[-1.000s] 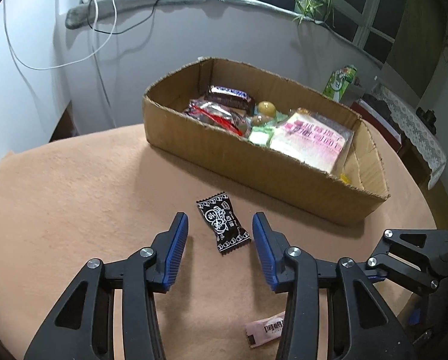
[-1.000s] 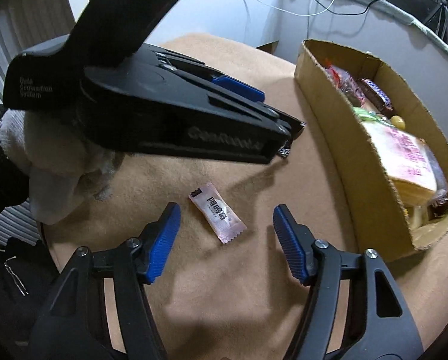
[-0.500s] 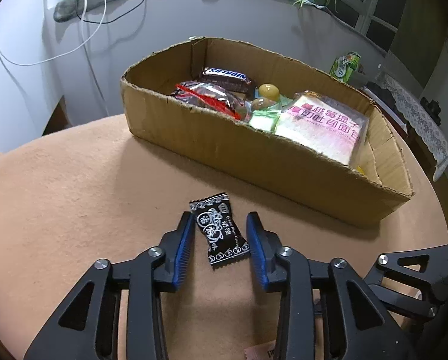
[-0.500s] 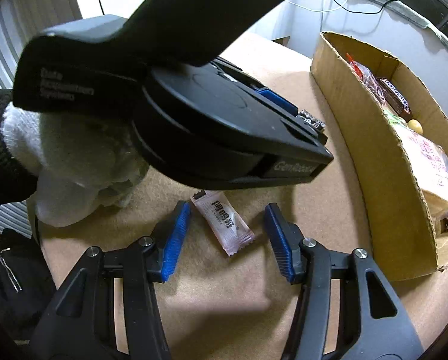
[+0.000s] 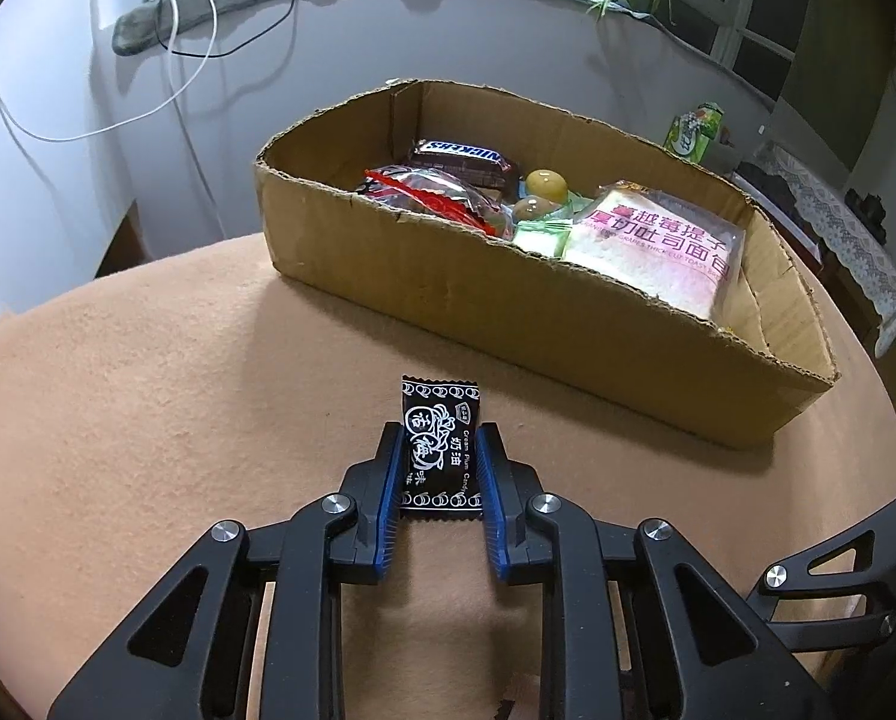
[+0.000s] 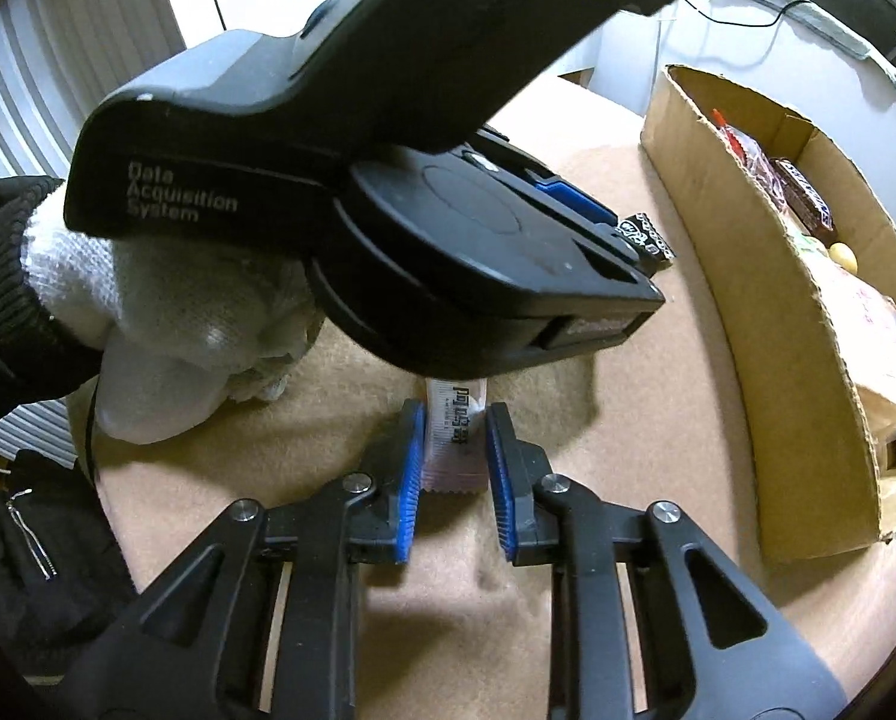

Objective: Organize snacks
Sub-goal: 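Grasp the black-wrapped candy with left gripper while right grasps the white-pink candy, then carry both candies into the box and open both grippers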

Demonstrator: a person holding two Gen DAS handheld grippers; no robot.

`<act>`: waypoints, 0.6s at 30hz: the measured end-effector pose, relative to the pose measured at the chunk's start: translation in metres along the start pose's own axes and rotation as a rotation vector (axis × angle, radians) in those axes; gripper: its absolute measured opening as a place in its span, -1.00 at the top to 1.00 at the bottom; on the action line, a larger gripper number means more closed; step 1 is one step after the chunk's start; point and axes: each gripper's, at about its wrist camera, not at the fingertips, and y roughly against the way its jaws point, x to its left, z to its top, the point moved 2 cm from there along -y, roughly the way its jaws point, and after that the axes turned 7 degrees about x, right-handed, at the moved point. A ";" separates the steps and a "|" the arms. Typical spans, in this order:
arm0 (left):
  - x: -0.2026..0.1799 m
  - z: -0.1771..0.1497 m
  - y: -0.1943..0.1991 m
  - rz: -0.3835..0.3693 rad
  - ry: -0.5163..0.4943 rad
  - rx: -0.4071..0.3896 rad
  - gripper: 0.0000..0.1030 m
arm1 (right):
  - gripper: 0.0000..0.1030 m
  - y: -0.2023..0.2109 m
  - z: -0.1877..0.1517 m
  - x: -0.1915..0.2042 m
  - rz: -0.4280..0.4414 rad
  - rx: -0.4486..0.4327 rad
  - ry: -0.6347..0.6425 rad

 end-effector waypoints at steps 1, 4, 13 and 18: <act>0.001 -0.001 0.001 -0.002 0.003 -0.002 0.58 | 0.59 0.000 0.000 -0.001 0.001 -0.002 -0.006; 0.005 -0.003 0.003 -0.005 0.015 -0.008 0.58 | 0.59 0.004 -0.005 -0.002 0.001 -0.014 -0.027; 0.012 -0.009 0.019 0.008 0.039 -0.039 0.58 | 0.60 0.022 -0.011 -0.009 -0.005 -0.066 -0.099; 0.013 -0.010 0.036 0.016 0.041 -0.074 0.58 | 0.60 0.038 -0.018 -0.015 -0.012 -0.106 -0.140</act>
